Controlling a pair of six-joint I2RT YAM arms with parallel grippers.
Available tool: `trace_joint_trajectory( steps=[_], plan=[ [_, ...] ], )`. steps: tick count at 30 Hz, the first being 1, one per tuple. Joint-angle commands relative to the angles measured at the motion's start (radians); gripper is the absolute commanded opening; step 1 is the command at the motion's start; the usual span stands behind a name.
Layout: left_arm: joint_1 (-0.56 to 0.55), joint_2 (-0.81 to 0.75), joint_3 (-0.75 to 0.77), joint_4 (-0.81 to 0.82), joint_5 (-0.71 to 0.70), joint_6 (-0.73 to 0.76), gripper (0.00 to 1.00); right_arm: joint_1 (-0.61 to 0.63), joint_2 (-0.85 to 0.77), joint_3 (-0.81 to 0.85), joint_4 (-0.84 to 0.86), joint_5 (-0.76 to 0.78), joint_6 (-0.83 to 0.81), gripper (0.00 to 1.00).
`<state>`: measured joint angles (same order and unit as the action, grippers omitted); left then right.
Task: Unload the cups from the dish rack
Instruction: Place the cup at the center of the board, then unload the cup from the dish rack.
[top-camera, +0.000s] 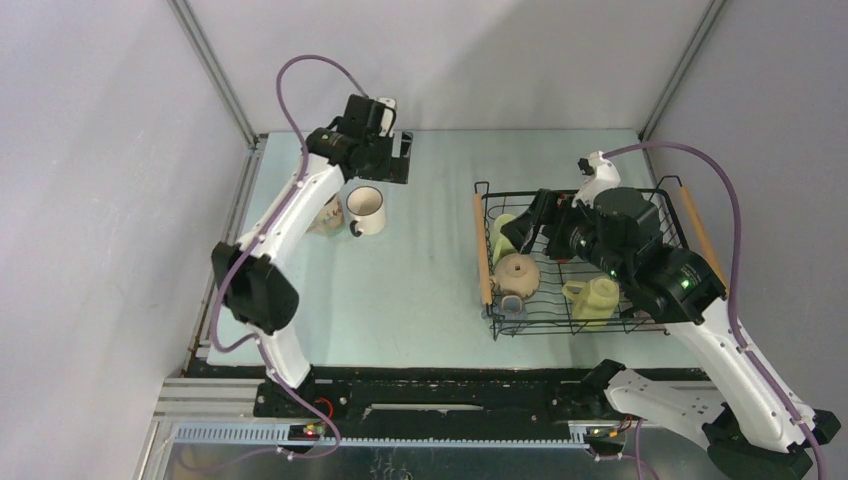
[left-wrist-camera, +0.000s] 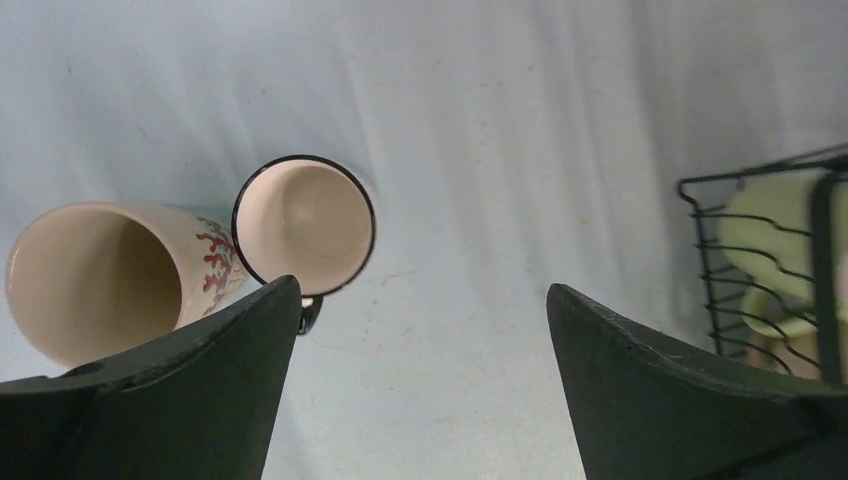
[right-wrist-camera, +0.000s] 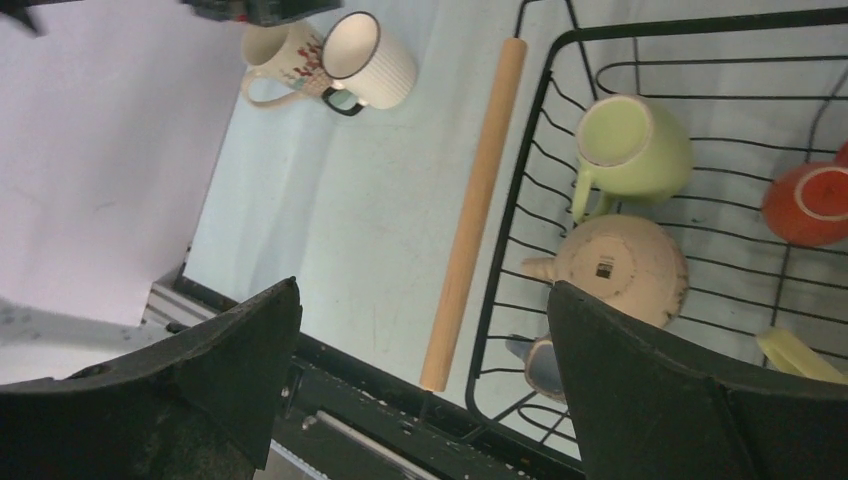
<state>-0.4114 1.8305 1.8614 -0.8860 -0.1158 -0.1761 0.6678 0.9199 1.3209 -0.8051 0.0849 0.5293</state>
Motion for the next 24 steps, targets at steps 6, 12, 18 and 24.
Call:
trace_joint_trajectory(
  steps=[6,12,18,24],
  plan=[
    [-0.068,-0.306,-0.202,0.107,0.094,-0.014,1.00,-0.003,0.007,0.012,-0.109,0.186,0.027,1.00],
    [-0.114,-0.479,-0.358,0.160,0.147,-0.009,1.00,-0.029,0.003,-0.021,-0.138,0.240,0.049,1.00],
    [-0.134,-0.665,-0.543,0.275,0.243,-0.025,1.00,-0.109,0.006,-0.084,-0.130,0.243,0.064,1.00],
    [-0.148,-0.752,-0.677,0.366,0.295,-0.037,1.00,-0.243,0.048,-0.162,-0.065,0.188,0.050,1.00]
  ],
)
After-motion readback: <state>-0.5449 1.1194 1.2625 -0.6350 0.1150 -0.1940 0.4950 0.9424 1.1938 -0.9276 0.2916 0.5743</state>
